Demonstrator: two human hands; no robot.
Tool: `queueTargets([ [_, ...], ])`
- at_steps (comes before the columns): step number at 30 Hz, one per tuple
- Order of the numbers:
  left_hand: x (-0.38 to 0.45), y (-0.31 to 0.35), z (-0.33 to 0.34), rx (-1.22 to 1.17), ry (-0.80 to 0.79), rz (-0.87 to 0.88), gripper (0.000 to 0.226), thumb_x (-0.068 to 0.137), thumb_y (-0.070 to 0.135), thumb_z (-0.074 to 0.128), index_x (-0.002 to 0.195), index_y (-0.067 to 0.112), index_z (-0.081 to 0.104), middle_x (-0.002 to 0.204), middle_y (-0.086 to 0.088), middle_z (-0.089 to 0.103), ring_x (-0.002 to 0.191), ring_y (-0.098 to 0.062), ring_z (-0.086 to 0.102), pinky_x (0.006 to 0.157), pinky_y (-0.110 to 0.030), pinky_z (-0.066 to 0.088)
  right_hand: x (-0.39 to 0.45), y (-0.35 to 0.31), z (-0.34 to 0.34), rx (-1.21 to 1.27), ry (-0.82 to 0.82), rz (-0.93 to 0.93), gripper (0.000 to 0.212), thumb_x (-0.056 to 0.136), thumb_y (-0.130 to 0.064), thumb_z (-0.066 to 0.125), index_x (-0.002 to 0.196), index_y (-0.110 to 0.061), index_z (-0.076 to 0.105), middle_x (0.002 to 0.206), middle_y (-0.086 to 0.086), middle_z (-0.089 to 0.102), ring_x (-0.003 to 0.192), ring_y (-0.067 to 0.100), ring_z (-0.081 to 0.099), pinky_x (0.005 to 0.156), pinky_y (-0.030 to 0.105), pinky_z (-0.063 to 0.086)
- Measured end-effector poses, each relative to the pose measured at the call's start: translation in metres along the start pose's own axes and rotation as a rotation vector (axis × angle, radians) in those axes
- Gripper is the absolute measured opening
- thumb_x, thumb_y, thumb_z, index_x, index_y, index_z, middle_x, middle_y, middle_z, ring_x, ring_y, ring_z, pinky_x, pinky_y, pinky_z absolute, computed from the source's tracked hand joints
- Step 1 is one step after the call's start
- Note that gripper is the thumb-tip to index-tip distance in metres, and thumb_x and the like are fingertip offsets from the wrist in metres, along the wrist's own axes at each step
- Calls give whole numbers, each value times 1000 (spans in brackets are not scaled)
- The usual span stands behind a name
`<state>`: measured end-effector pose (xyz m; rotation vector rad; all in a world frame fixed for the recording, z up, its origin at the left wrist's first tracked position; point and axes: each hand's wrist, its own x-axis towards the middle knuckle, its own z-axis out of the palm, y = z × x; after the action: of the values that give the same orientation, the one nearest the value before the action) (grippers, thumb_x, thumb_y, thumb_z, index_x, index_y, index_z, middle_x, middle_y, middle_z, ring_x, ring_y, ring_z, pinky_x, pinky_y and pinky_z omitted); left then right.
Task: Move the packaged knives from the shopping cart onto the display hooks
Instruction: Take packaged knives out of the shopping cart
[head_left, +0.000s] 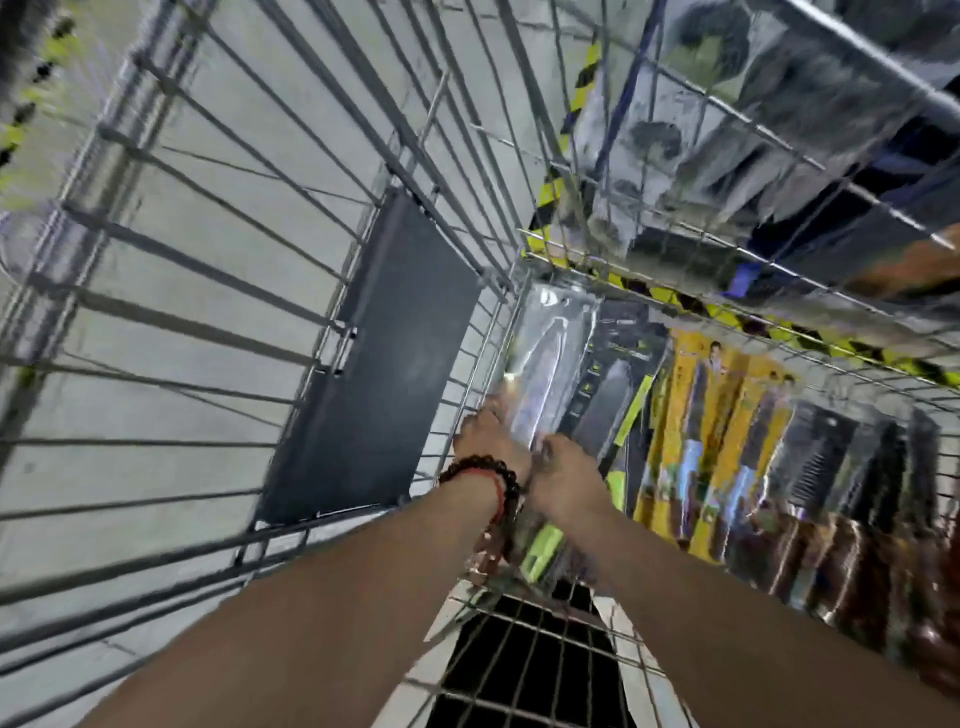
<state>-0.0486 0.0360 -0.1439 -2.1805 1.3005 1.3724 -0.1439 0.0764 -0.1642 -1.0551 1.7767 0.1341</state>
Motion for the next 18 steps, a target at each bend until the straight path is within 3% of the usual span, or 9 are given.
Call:
queueTargets([
  [2, 4, -4, -2, 17, -54, 21, 61, 86, 19, 55, 143, 16, 33, 144, -16, 36, 131, -34, 41, 108, -38, 36, 3, -2, -2, 49, 30, 88, 31, 83, -21, 54, 113, -18, 46, 104, 12, 62, 90, 32, 63, 71, 37, 54],
  [5, 8, -14, -5, 152, -215, 74, 72, 88, 16, 48, 152, 29, 18, 160, -15, -1, 141, -40, 25, 116, -44, 26, 10, -13, -1, 104, 58, 202, 61, 84, -21, 56, 139, -12, 29, 131, 15, 47, 106, 35, 58, 75, 38, 52],
  [8, 11, -24, -2, 114, -182, 139, 44, 90, 17, 43, 133, 25, 48, 160, -12, -3, 140, -42, 25, 113, -50, 28, 15, -24, 4, 54, 66, 164, 71, 88, -28, 57, 148, -9, 23, 146, 5, 23, 128, 33, 43, 96, 39, 48],
  [10, 11, -31, 0, 89, -163, 177, 41, 94, 24, 43, 132, 36, 49, 161, -9, -6, 142, -40, 21, 115, -50, 25, 16, -28, 8, 54, 63, 156, 76, 85, -29, 57, 149, -11, 22, 150, 1, 21, 129, 35, 41, 103, 42, 45],
  [12, 10, -35, 1, 96, -157, 213, 46, 94, 31, 45, 138, 44, 40, 161, -8, -7, 144, -38, 18, 117, -50, 22, 19, -31, 10, 165, 67, 196, 73, 75, -29, 56, 143, -12, 35, 147, 4, 33, 122, 35, 48, 98, 43, 49],
  [14, 10, -38, 1, 97, -155, 224, 51, 91, 29, 49, 139, 44, 38, 161, -8, -7, 144, -37, 18, 117, -48, 23, 22, -33, 7, 357, 125, 243, 63, 67, -28, 53, 128, -13, 52, 128, 9, 55, 104, 35, 60, 83, 41, 54],
  [16, 10, -40, 2, 131, -169, 230, 55, 88, 27, 53, 139, 38, 37, 160, -7, -6, 142, -37, 22, 115, -46, 29, 24, -35, -1, 470, 178, 270, 55, 71, -23, 52, 125, -14, 54, 117, 12, 61, 98, 35, 63, 79, 38, 54],
  [18, 9, -41, 2, 177, -189, 240, 68, 87, 35, 54, 147, 35, 22, 159, -6, -9, 143, -36, 17, 115, -46, 27, 31, -36, -9, 556, 208, 292, 59, 75, -19, 52, 134, -18, 46, 121, 13, 59, 99, 33, 63, 83, 39, 53],
])
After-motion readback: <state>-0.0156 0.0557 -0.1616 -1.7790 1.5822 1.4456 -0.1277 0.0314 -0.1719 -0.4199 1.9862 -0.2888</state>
